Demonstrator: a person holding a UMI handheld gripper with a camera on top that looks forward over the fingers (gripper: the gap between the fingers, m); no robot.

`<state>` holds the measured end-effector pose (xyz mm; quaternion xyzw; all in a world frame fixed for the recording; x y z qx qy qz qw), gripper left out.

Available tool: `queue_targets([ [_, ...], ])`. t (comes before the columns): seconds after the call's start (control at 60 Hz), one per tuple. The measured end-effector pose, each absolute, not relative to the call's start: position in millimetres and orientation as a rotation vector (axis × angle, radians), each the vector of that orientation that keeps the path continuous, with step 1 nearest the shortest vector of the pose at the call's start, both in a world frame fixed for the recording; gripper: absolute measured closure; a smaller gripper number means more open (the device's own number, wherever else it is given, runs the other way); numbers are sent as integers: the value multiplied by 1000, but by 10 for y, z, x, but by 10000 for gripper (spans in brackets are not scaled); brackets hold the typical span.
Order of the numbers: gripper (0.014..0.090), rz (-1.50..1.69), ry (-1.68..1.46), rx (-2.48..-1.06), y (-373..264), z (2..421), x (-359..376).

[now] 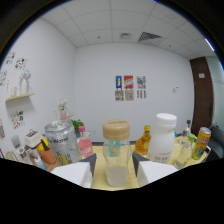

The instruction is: Make me a cup of Mount Fuji.

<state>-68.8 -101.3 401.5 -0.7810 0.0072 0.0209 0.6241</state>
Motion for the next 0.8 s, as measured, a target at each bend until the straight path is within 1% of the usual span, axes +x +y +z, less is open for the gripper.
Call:
queue_targets([
  [0.05,517,36,22,-1808,-959,3967,-664],
  [0.1,626,33,32,-1803,-930,3969,-645],
  [0.317,659,25,14,-1789,-997,4063,-635],
  [0.45,665,27,-23,-1723,-1226,4330,-642],
  [0.55,665,58,-33,-1698,-1509,4404,-684],
  [0.633,665,83,-20,-1710,-1750,4251,-688],
  [0.683,666,85,-18,-1715,-1878,4084,-692],
  [0.8,666,92,10,-1780,-2093,3476,-698],
])
